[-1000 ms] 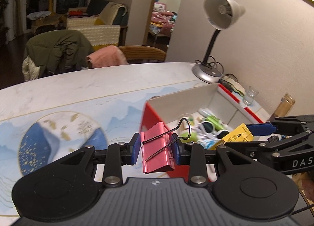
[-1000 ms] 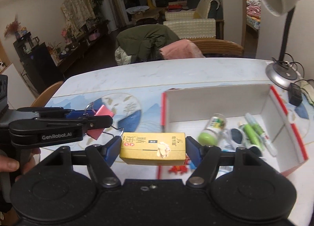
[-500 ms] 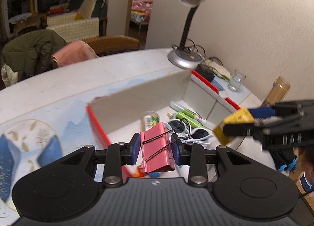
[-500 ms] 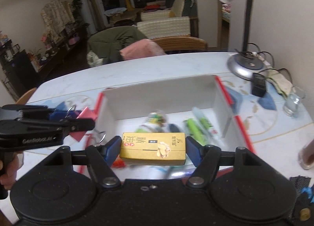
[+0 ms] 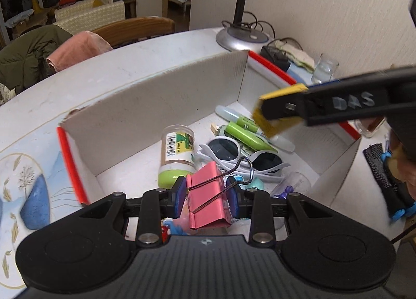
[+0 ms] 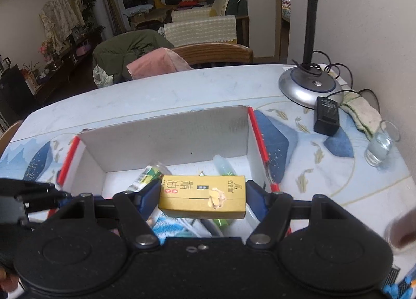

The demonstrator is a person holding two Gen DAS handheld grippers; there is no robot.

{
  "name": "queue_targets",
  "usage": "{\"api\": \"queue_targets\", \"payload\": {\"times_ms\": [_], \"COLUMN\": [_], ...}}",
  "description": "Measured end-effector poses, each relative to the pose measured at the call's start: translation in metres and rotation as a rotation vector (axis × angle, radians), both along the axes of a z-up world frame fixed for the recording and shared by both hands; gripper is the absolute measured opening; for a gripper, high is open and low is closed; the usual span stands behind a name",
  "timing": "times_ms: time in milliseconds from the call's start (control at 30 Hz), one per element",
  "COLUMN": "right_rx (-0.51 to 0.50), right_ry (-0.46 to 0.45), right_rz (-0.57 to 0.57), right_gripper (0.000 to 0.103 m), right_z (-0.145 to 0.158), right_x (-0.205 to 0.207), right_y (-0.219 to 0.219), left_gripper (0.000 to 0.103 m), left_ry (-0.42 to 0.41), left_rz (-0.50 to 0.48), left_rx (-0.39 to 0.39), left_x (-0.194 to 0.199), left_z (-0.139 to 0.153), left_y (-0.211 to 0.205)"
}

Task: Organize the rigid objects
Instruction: 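Lower and release the binder clip with the left tool while the right tool releases the yellow box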

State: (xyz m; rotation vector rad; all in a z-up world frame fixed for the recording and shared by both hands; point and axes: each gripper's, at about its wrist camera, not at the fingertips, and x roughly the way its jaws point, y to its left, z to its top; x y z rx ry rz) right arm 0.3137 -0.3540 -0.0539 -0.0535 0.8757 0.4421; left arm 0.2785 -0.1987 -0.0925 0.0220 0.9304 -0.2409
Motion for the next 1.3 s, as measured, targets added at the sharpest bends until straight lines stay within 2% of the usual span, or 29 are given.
{"api": "queue_targets", "payload": {"times_ms": [333,733,1133,1233,1300], "right_rx": [-0.053,-0.083,-0.061,-0.050,-0.043], "right_ry": [0.054,0.136,0.138,0.126,0.118], "right_rz": [0.035,0.031,0.026,0.028,0.031], "right_gripper": [0.070,0.070,0.074,0.077,0.079], "right_z": [-0.030,-0.054,-0.051,-0.045,-0.039], "right_x": [0.040,0.058,0.054,0.050,0.047], "right_y": [0.035,0.047,0.042,0.040,0.038], "left_gripper": [0.033,0.033,0.033,0.044,0.055], "left_ry": [0.044,0.137,0.169,0.162,0.148], "left_rz": [-0.007,-0.030,-0.024,-0.023,-0.019], "left_rx": [0.032,0.047,0.025,0.015,0.014], "left_x": [0.024,0.043,0.045,0.043,0.039], "left_z": [-0.015,-0.029,-0.031,-0.029,-0.027], "left_y": [-0.012,-0.017,-0.010,-0.009,-0.008]}}
